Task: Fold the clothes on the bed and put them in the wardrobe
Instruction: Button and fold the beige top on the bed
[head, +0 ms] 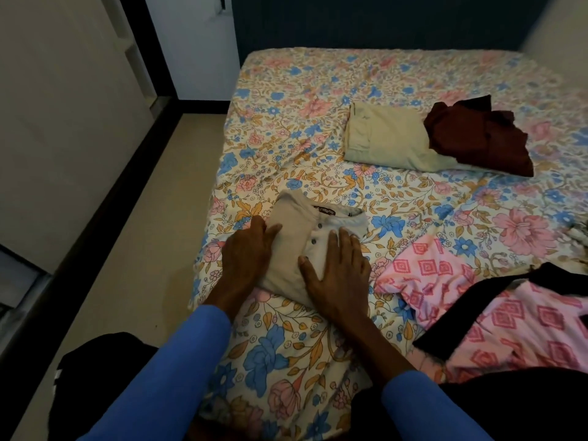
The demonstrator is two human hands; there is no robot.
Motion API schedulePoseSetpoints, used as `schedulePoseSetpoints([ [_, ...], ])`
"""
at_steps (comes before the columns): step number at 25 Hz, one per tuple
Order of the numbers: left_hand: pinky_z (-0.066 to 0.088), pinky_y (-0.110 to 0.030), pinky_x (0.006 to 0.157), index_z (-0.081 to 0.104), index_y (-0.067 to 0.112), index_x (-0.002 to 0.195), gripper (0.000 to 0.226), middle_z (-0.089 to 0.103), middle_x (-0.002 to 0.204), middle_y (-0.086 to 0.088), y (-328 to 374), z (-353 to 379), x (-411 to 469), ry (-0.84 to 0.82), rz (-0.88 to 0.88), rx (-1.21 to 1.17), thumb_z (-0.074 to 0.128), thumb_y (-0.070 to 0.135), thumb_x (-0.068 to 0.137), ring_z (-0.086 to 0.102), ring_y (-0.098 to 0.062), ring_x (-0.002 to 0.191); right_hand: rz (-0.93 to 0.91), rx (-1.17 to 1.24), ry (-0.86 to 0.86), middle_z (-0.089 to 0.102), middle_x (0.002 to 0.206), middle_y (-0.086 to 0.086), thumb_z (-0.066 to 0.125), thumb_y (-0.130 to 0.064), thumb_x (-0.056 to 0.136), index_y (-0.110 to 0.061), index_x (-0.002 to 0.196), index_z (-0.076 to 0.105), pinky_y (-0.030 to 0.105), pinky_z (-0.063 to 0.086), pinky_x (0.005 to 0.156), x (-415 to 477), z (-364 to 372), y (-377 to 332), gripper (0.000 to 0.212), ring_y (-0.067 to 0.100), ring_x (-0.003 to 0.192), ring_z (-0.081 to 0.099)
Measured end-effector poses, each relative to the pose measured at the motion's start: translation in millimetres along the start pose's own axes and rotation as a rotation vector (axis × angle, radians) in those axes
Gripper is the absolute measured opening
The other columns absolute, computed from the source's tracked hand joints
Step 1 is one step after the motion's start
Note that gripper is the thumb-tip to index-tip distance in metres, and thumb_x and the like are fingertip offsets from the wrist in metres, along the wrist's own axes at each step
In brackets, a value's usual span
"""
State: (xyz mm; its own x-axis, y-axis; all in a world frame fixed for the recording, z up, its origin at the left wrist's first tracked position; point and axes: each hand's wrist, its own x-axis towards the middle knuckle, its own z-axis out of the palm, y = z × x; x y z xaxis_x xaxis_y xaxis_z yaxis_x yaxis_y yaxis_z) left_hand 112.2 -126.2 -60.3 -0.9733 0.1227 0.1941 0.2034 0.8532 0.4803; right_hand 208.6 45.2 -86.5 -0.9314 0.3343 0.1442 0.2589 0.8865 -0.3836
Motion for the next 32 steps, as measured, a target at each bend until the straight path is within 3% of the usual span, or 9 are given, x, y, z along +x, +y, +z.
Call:
schedulePoseSetpoints([
  [4, 0.037, -0.033, 0.068, 0.059, 0.017, 0.095, 0.064, 0.062, 0.082, -0.001, -2, -13, 5, 0.013, -0.254, -0.094, 0.034, 0.076, 0.096, 0.056, -0.025, 0.075, 0.061, 0.161, 0.141, 0.014, 0.170, 0.013, 0.040, -0.073, 0.096, -0.013, 0.162, 0.017, 0.045, 0.018, 0.125, -13, -7, -8, 0.092, 0.028, 0.156, 0.014],
  [7, 0.045, -0.031, 0.065, 0.068, 0.015, 0.089, 0.072, 0.070, 0.083, -0.003, 11, -11, 2, -0.227, -0.265, -0.292, 0.052, 0.085, 0.083, 0.065, -0.021, 0.077, 0.395, 0.518, 0.070, 0.037, 0.155, 0.021, 0.074, -0.049, 0.088, -0.007, 0.154, 0.031, 0.045, 0.039, 0.115, -3, -30, -18, 0.089, 0.035, 0.141, 0.039],
  [10, 0.059, -0.035, 0.072, 0.068, 0.007, 0.110, 0.063, 0.073, 0.104, -0.010, 13, -23, 9, -0.468, -0.379, -0.647, 0.087, 0.054, 0.073, 0.070, -0.023, 0.091, 0.616, 1.083, -0.227, 0.071, 0.119, 0.024, 0.083, -0.009, 0.080, -0.005, 0.113, 0.067, 0.052, 0.061, 0.088, 37, -54, -18, 0.037, 0.037, 0.105, 0.070],
  [12, 0.060, -0.034, 0.071, 0.065, 0.004, 0.119, 0.054, 0.072, 0.111, -0.015, 20, -35, 11, -0.512, -0.428, -0.830, 0.088, 0.031, 0.079, 0.070, -0.026, 0.096, 0.671, 1.275, -0.354, 0.074, 0.112, 0.023, 0.078, 0.003, 0.080, -0.002, 0.120, 0.068, 0.051, 0.063, 0.079, 52, -68, -16, 0.042, 0.042, 0.101, 0.072],
  [15, 0.063, -0.037, 0.074, 0.064, 0.005, 0.129, 0.048, 0.073, 0.118, -0.014, 35, -50, 36, -0.425, -0.349, -1.117, 0.081, 0.019, 0.087, 0.072, -0.030, 0.102, 0.489, 1.391, -0.324, 0.074, 0.115, 0.021, 0.074, 0.006, 0.083, -0.009, 0.125, 0.069, 0.060, 0.059, 0.086, 90, -83, -18, 0.045, 0.045, 0.104, 0.070],
  [19, 0.060, -0.047, 0.092, 0.060, 0.008, 0.137, 0.049, 0.072, 0.125, -0.012, 52, -53, 113, -0.264, -0.251, -1.267, 0.076, 0.016, 0.092, 0.071, -0.032, 0.110, 0.247, 1.360, -0.248, 0.074, 0.119, 0.016, 0.077, 0.003, 0.081, -0.015, 0.132, 0.067, 0.064, 0.057, 0.091, 183, -93, -26, 0.055, 0.044, 0.107, 0.070],
  [25, 0.058, -0.049, 0.095, 0.059, 0.011, 0.139, 0.052, 0.067, 0.131, -0.013, 60, -14, 289, -0.091, -0.253, -1.184, 0.078, 0.016, 0.091, 0.067, -0.032, 0.112, 0.211, 1.228, -0.039, 0.070, 0.124, 0.009, 0.079, -0.007, 0.086, -0.013, 0.140, 0.062, 0.049, 0.059, 0.093, 357, -69, -35, 0.057, 0.030, 0.105, 0.068],
  [28, 0.059, -0.054, 0.093, 0.050, 0.017, 0.147, 0.075, 0.061, 0.134, -0.012, 31, 30, 314, -0.202, -0.367, -0.888, 0.085, 0.018, 0.081, 0.065, -0.035, 0.112, 0.277, 0.887, -0.119, 0.065, 0.131, 0.008, 0.083, -0.017, 0.081, -0.015, 0.142, 0.053, 0.053, 0.056, 0.098, 382, -15, -6, 0.068, 0.031, 0.113, 0.064],
  [32, 0.053, -0.038, 0.090, 0.058, 0.018, 0.135, 0.058, 0.069, 0.121, -0.003, -1, 78, 273, -0.175, -0.191, -0.567, 0.082, 0.027, 0.083, 0.065, -0.026, 0.107, 0.208, 0.711, -0.144, 0.053, 0.151, 0.011, 0.076, -0.028, 0.088, -0.015, 0.155, 0.040, 0.051, 0.048, 0.110, 348, 41, 23, 0.077, 0.031, 0.132, 0.056],
])
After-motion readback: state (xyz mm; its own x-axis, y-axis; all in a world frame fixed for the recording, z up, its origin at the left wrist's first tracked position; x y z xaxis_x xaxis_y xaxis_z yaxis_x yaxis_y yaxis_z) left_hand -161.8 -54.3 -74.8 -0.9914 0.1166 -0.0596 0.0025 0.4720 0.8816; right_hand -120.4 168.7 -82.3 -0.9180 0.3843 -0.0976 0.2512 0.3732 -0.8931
